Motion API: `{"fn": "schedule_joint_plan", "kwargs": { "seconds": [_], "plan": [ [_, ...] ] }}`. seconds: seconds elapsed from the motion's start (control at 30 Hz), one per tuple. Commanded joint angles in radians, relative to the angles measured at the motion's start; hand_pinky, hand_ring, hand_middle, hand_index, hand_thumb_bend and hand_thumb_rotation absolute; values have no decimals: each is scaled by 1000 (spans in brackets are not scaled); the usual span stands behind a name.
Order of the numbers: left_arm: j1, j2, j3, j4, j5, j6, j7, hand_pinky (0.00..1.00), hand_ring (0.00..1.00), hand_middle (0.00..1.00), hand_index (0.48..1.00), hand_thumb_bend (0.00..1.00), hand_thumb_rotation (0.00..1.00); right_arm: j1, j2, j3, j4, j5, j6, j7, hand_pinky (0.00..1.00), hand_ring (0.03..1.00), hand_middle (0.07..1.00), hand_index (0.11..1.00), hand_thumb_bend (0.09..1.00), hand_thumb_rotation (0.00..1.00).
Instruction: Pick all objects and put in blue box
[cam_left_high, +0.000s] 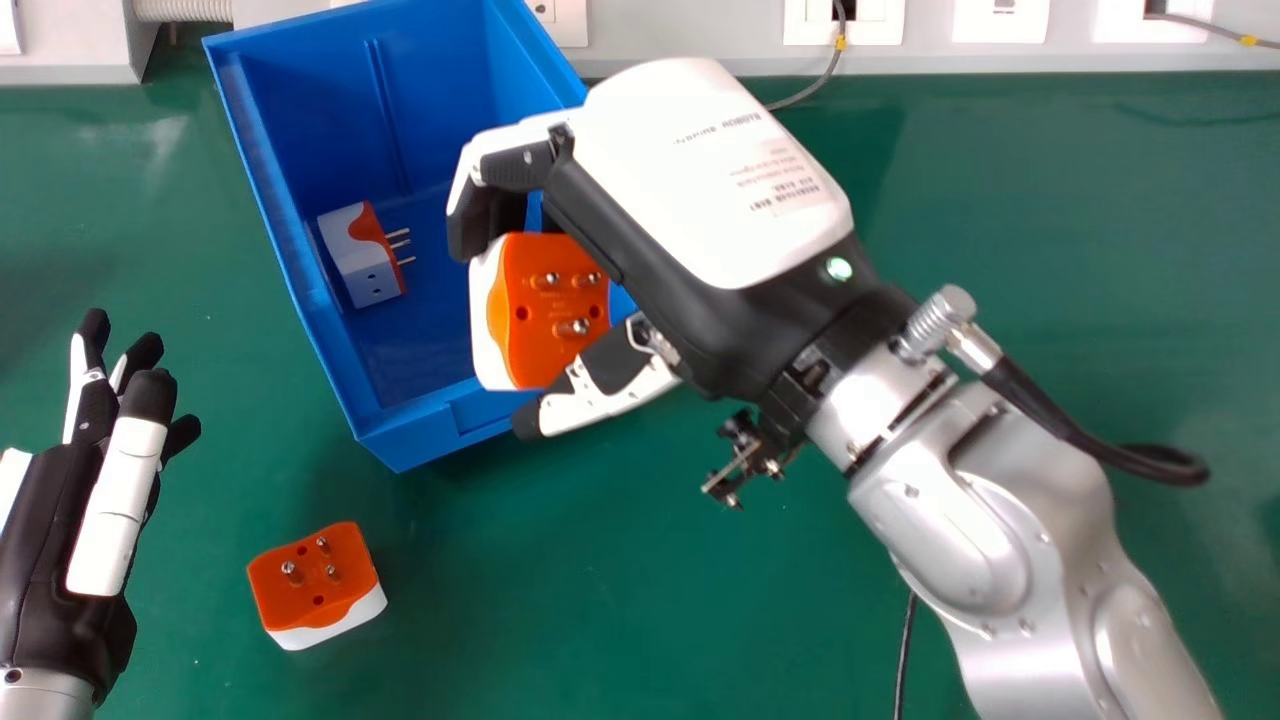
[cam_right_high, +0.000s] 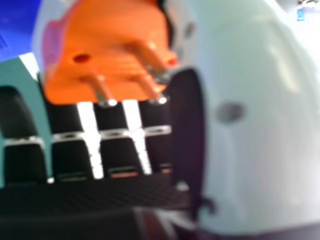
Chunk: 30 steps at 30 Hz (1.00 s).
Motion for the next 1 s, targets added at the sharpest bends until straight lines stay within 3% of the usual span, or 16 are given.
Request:
{"fn": "schedule_joint_plan", "kwargs": {
  "seconds": [0.0, 0.1, 0.27, 0.43, 0.6, 0.73, 0.87, 0.97],
  "plan": [
    [-7, 8, -3, -7, 3, -22, 1, 923, 987, 992, 1000, 872, 915, -99, 28, -11, 49, -14, -15, -61, 301, 417, 505, 539, 491, 0],
    [-10, 7, -6, 2, 3, -23, 3, 923, 987, 992, 1000, 873, 914, -172, 45, -5, 133, -23, -18, -93, 303, 419, 507, 537, 491, 0],
    [-1, -1, -14, -22, 4, -11, 11, 922, 987, 992, 1000, 871, 912, -321, 96, 0, 357, -1, -13, -154, 303, 412, 499, 539, 491, 0],
    [-5, -1, -20, -2, 3, -23, 12, 922, 987, 992, 1000, 865, 909, -494, 138, 16, 663, 8, -28, -253, 305, 423, 505, 540, 490, 0],
    [-9, -1, -29, 8, 16, -32, 19, 921, 986, 991, 1000, 869, 908, -669, 202, 54, 1016, 2, -31, -381, 299, 425, 515, 545, 489, 0],
    [4, -3, -34, -19, 17, -26, 23, 921, 986, 991, 1000, 870, 907, -792, 254, 103, 1260, -17, -32, -487, 294, 424, 519, 548, 488, 0],
    [-1, -3, -35, -4, 16, -33, 22, 920, 986, 991, 1000, 862, 907, -857, 292, 129, 1413, -3, -42, -556, 298, 425, 517, 544, 489, 0],
    [9, -8, -37, -24, 12, -28, 23, 920, 986, 991, 1000, 860, 906, -884, 318, 145, 1497, 6, -50, -577, 303, 425, 513, 540, 491, 0]
  ]
}}
